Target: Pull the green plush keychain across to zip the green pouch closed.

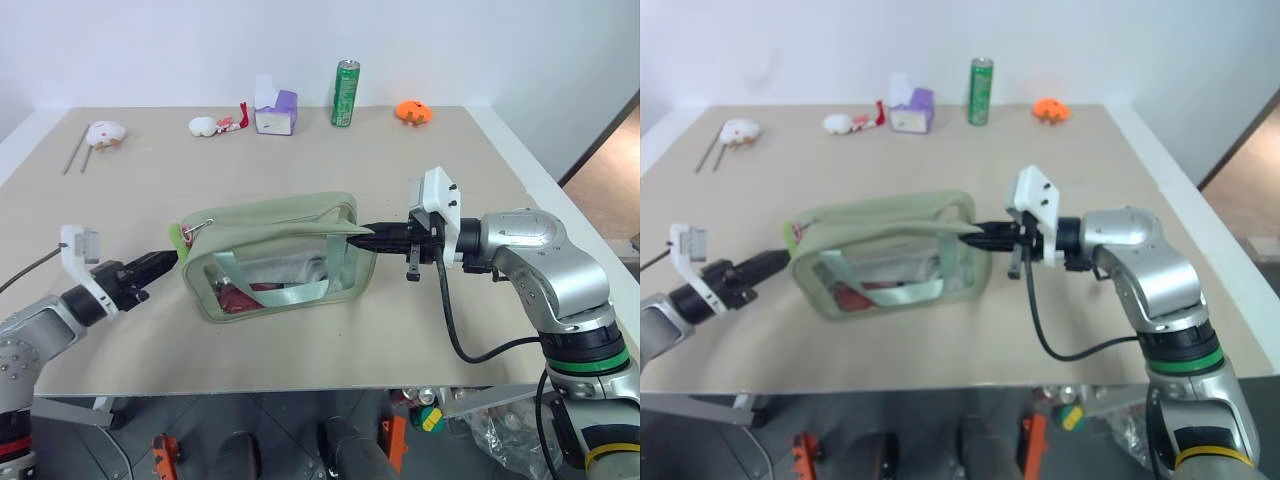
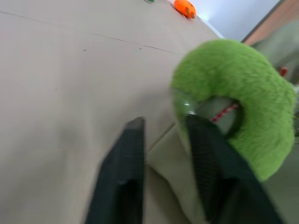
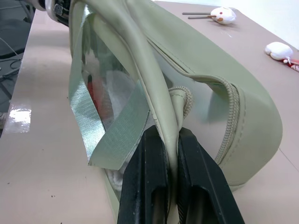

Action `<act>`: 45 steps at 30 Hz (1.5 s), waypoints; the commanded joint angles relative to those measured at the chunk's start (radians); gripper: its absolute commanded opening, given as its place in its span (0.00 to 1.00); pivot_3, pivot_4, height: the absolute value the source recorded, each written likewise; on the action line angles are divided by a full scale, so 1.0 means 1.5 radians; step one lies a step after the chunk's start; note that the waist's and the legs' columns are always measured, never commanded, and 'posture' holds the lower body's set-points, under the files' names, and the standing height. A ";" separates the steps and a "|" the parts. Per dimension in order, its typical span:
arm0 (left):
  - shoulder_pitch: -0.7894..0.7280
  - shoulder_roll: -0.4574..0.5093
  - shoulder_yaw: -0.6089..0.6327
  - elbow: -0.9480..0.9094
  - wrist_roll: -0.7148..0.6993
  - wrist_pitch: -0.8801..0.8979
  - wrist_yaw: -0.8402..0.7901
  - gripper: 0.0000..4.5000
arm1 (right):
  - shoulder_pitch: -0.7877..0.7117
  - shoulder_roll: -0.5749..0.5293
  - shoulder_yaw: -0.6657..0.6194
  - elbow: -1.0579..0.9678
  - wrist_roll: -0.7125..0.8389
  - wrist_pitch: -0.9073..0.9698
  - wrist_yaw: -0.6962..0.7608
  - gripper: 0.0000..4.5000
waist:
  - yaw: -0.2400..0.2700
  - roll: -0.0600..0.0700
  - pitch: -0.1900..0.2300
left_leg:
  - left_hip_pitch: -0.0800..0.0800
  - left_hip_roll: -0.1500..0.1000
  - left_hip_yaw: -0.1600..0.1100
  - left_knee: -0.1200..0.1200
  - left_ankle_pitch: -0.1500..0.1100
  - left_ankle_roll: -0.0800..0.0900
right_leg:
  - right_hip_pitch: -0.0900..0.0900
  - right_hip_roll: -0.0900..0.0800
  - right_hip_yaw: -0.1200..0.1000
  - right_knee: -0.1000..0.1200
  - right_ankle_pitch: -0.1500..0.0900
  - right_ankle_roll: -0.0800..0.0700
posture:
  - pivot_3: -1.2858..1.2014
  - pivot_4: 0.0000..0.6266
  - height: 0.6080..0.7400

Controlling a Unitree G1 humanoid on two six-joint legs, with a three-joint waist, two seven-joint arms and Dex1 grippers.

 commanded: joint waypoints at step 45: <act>-0.124 -0.056 0.011 0.022 0.019 0.023 0.021 0.01 | 0.009 -0.011 -0.028 -0.046 0.014 0.005 -0.010 0.00 | 0.002 0.000 0.000 | -0.001 0.000 -0.001 0.000 0.000 0.000 | 0.000 0.000 0.000 0.000 0.001 0.001 | 0.52 0.24 1.00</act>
